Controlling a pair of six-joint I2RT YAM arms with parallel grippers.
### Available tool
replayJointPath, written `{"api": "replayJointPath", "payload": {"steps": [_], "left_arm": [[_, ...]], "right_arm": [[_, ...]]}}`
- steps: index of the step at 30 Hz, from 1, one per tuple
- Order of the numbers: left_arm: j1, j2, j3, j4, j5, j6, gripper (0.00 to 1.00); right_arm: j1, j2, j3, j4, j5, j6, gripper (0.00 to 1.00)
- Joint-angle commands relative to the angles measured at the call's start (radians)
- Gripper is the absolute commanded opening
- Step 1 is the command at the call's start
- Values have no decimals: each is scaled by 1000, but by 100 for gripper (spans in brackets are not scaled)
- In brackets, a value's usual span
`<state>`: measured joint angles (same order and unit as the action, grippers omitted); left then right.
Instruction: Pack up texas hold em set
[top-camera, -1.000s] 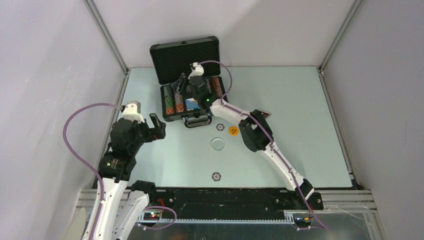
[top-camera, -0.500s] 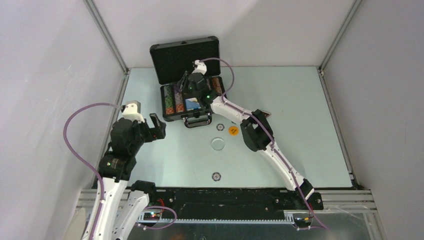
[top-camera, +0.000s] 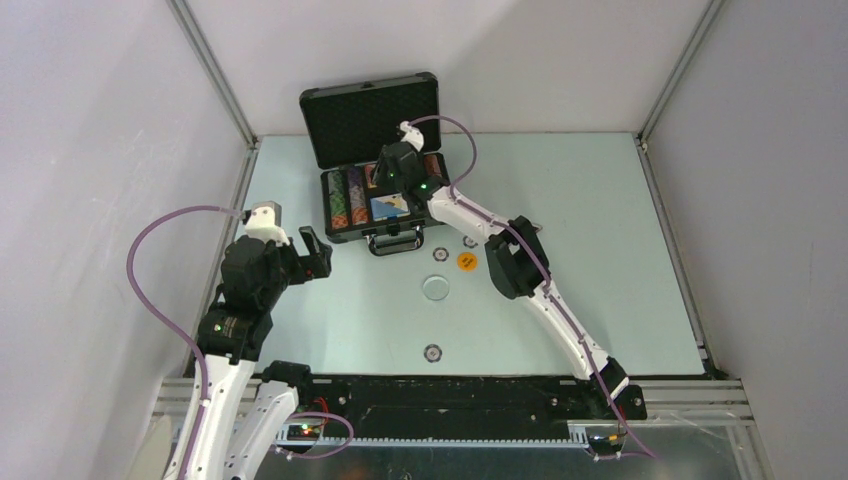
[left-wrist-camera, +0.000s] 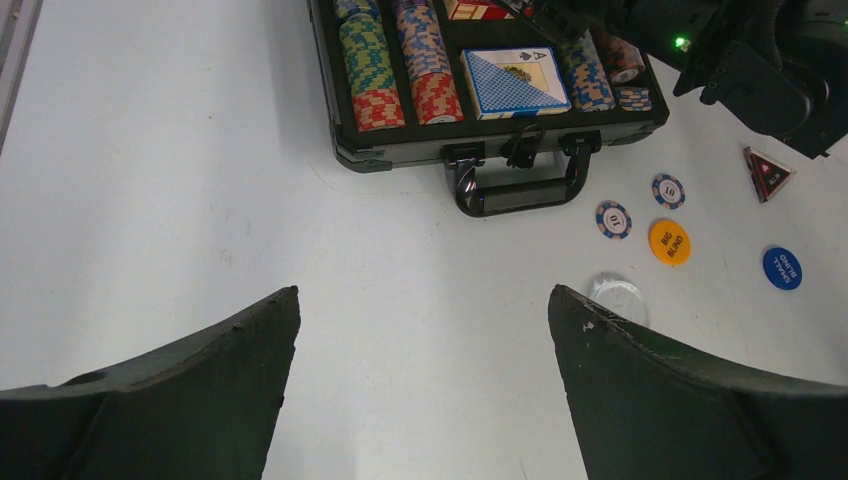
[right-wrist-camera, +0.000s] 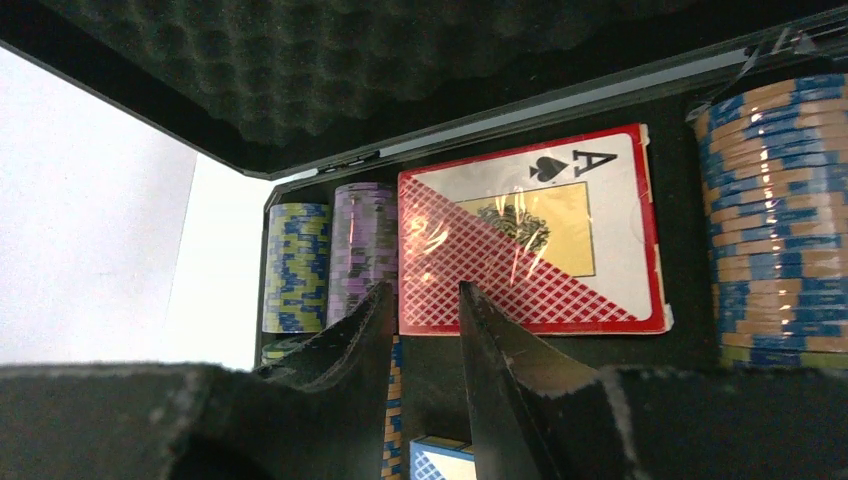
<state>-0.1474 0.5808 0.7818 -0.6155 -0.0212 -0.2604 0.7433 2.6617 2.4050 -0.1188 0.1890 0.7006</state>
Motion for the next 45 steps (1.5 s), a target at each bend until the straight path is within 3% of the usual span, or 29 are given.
{"api": "replayJointPath", "payload": {"steps": [1, 12, 17, 22, 29, 45], "left_arm": [[5, 2, 6, 20, 13, 26, 98], [4, 3, 5, 19, 13, 26, 98], [5, 4, 5, 20, 13, 26, 98], [4, 3, 5, 19, 13, 26, 98], [5, 4, 6, 19, 13, 26, 98], [4, 2, 5, 19, 14, 26, 98]], "right_arm": [[-10, 26, 49, -59, -37, 10, 35], [-25, 65, 103, -129, -116, 19, 36], [-19, -43, -77, 68, -113, 14, 36], [15, -54, -7, 101, -78, -55, 38], [43, -13, 50, 150, -85, -5, 39], [20, 35, 80, -15, 85, 52, 35]]}}
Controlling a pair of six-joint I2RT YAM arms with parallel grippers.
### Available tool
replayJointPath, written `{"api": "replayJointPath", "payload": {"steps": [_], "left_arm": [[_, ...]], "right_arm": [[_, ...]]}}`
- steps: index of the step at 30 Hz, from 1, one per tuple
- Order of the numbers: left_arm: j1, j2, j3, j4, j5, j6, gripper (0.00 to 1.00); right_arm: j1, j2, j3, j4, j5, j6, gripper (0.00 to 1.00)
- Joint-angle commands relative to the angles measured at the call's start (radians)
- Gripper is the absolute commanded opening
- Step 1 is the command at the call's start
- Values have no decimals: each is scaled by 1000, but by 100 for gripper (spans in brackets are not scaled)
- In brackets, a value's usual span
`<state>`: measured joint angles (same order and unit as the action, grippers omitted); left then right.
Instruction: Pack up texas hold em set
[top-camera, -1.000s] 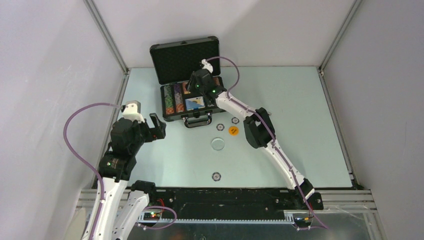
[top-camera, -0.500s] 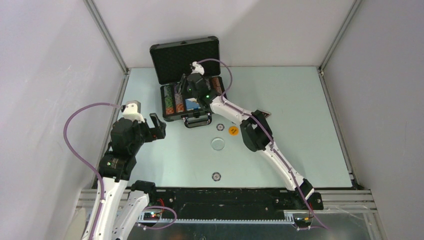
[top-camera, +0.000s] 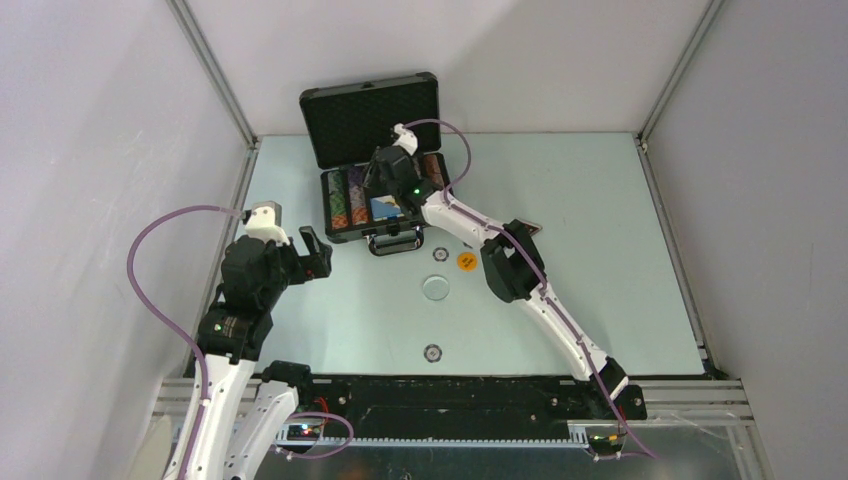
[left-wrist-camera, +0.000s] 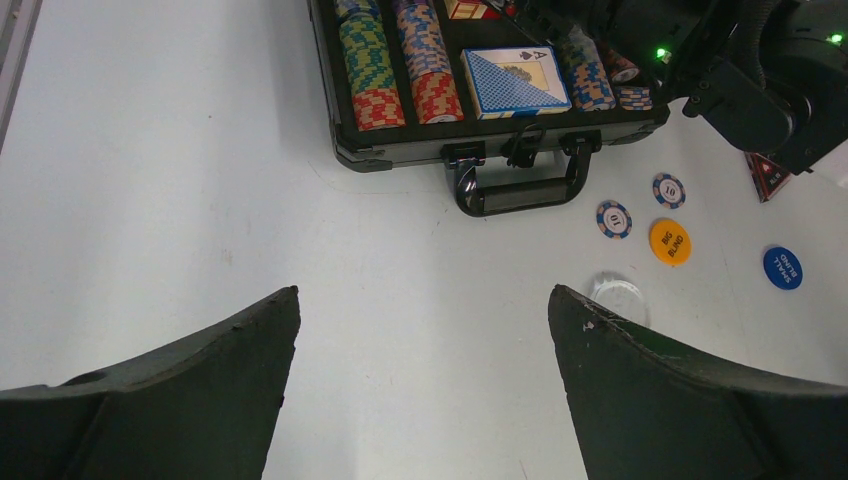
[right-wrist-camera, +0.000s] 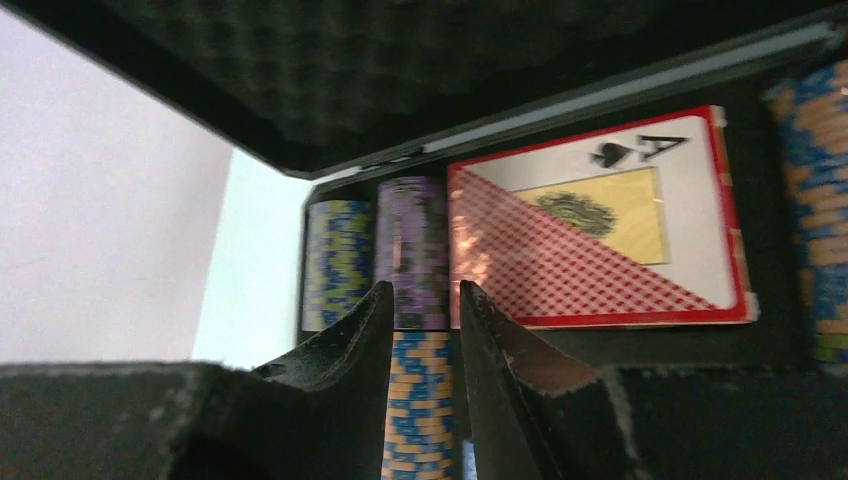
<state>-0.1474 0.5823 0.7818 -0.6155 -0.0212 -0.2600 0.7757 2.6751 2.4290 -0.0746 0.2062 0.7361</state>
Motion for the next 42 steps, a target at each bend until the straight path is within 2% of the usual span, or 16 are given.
{"api": "replayJointPath", "payload": {"steps": [1, 6, 11, 14, 23, 28, 42], "left_arm": [[4, 1, 5, 19, 14, 25, 98], [4, 2, 5, 20, 13, 25, 98], [5, 2, 5, 19, 14, 25, 98], [5, 3, 4, 19, 14, 25, 98], [4, 0, 4, 19, 14, 25, 98], [4, -1, 5, 19, 13, 25, 98], [5, -1, 5, 19, 14, 25, 98]], "right_arm": [[-15, 22, 57, -70, 63, 19, 35], [-26, 20, 47, -86, 55, 20, 34], [-10, -31, -54, 119, -13, -5, 35], [9, -17, -12, 144, -45, -30, 36], [21, 11, 14, 107, -25, 30, 36], [17, 21, 20, 28, 19, 57, 34], [11, 28, 59, -129, 174, 33, 31]]}}
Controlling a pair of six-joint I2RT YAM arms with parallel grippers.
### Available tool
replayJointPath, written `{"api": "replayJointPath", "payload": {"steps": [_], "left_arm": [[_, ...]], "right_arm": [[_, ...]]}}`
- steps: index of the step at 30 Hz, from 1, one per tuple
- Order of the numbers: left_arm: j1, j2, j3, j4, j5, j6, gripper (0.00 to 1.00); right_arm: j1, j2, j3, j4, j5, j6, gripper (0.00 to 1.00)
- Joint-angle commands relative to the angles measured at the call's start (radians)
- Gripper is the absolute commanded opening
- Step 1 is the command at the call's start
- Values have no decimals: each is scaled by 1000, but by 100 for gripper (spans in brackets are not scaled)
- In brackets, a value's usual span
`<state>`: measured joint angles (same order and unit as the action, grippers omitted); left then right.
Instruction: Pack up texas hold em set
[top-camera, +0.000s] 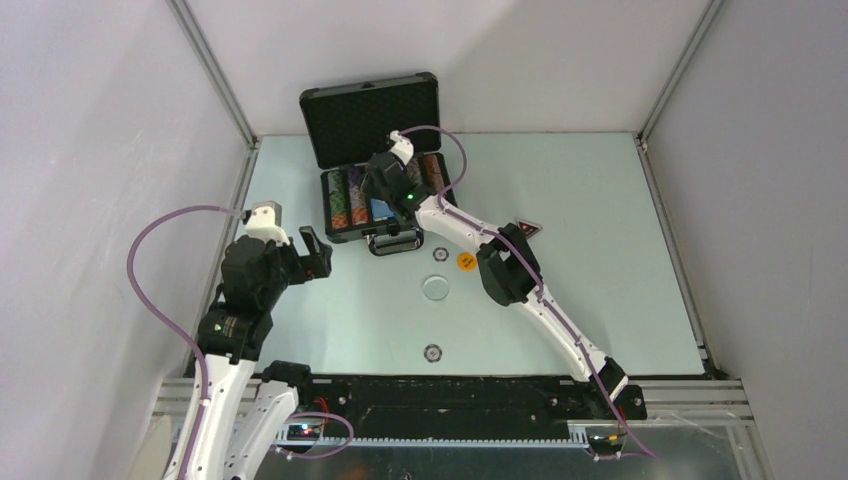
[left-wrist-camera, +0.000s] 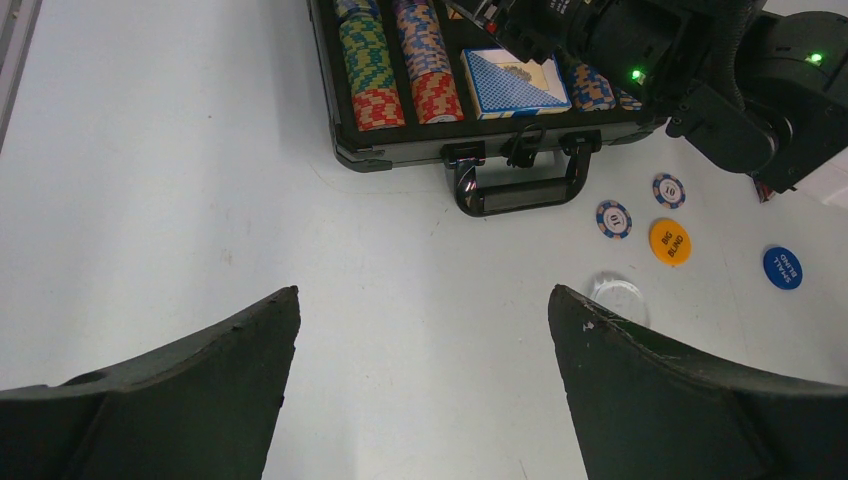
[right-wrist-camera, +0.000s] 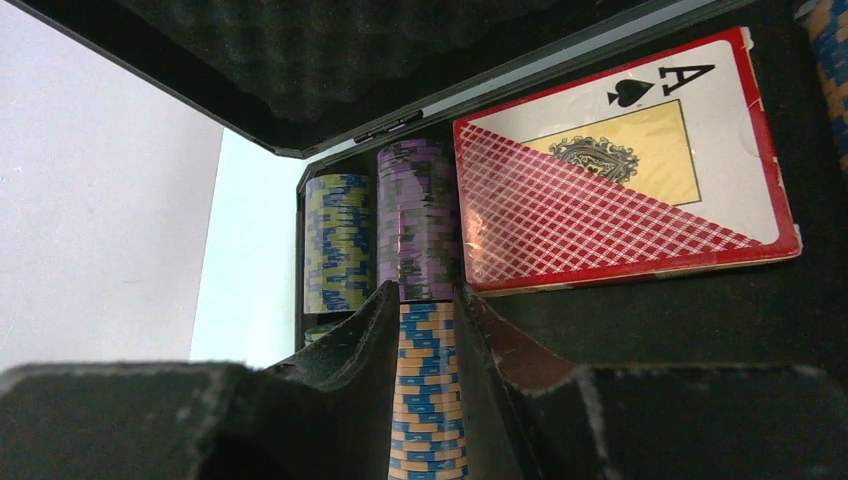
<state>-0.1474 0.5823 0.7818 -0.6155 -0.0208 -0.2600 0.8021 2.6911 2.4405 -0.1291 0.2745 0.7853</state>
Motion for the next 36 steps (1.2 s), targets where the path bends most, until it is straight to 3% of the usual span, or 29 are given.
{"api": "replayJointPath", "payload": {"steps": [1, 7, 13, 15, 19, 27, 32, 36], "left_arm": [[5, -1, 5, 20, 13, 25, 98], [5, -1, 5, 20, 13, 26, 98], [4, 1, 5, 19, 13, 25, 98], [4, 3, 4, 20, 13, 25, 98], [6, 12, 5, 18, 1, 26, 98], [8, 31, 17, 19, -33, 15, 98], [7, 97, 69, 22, -12, -62, 98], [3, 212, 144, 76, 12, -144, 98]], "right_arm": [[-15, 12, 49, -79, 112, -20, 31], [-16, 16, 64, -96, 146, -59, 31], [-29, 20, 83, -119, 99, -68, 31], [-30, 0, 47, -54, 56, -60, 32], [-32, -121, -171, 224, -60, -83, 33], [-35, -544, -642, 601, -30, -356, 42], [-63, -875, -974, 602, 18, -402, 44], [-84, -1098, -1163, 358, 97, -366, 48]]}}
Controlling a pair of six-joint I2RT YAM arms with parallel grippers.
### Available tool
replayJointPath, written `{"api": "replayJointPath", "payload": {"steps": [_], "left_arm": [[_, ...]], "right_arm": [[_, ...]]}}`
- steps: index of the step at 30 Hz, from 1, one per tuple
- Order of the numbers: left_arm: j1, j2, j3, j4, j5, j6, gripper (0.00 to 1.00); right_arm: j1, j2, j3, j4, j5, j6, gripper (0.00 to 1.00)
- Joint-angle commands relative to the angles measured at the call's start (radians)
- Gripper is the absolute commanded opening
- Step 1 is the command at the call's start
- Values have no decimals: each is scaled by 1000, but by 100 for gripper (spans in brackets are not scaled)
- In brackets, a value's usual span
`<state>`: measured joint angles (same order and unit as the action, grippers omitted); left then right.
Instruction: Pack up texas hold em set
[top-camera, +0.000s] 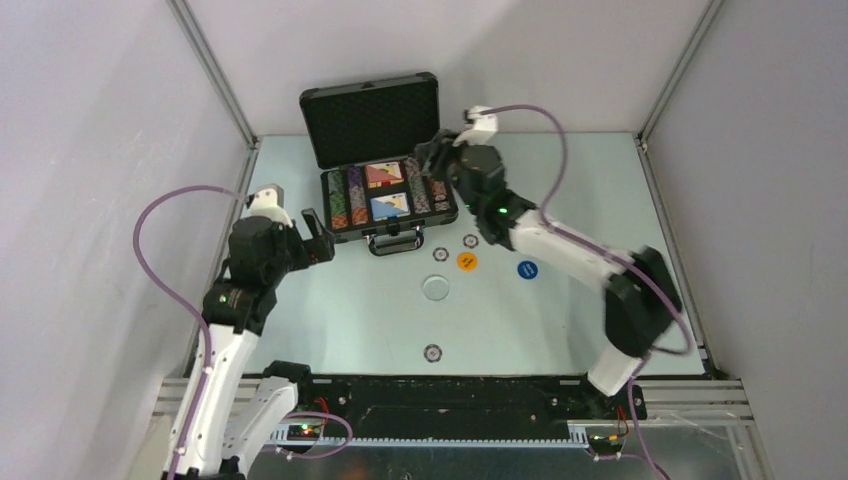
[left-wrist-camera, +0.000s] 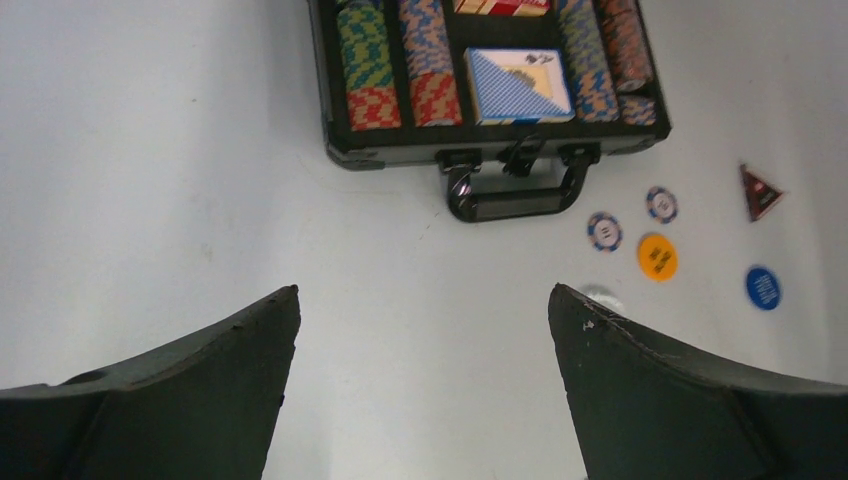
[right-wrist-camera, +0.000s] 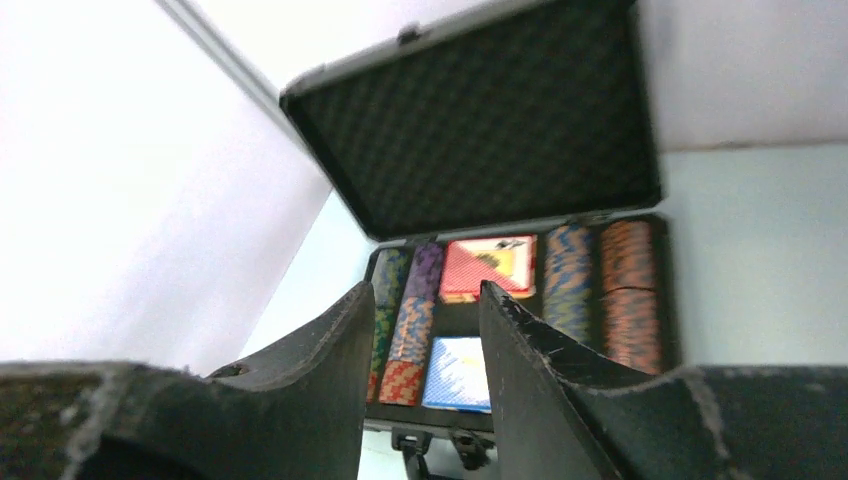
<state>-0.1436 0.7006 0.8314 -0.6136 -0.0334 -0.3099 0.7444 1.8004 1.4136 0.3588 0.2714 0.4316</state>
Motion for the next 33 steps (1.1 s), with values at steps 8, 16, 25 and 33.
{"api": "replayJointPath", "payload": {"steps": [8, 16, 25, 33], "left_arm": [[-21, 409, 240, 313, 74, -212, 97], [-62, 770, 480, 443, 91, -168, 88], [-63, 1137, 726, 456, 79, -117, 85], [-55, 1252, 763, 439, -2, -145, 84]], "right_arm": [[-127, -498, -514, -307, 45, 135, 53], [-335, -407, -618, -89, -186, 186, 53], [-470, -66, -475, 285, -389, 256, 45], [-468, 7, -449, 301, -388, 172, 43]]}}
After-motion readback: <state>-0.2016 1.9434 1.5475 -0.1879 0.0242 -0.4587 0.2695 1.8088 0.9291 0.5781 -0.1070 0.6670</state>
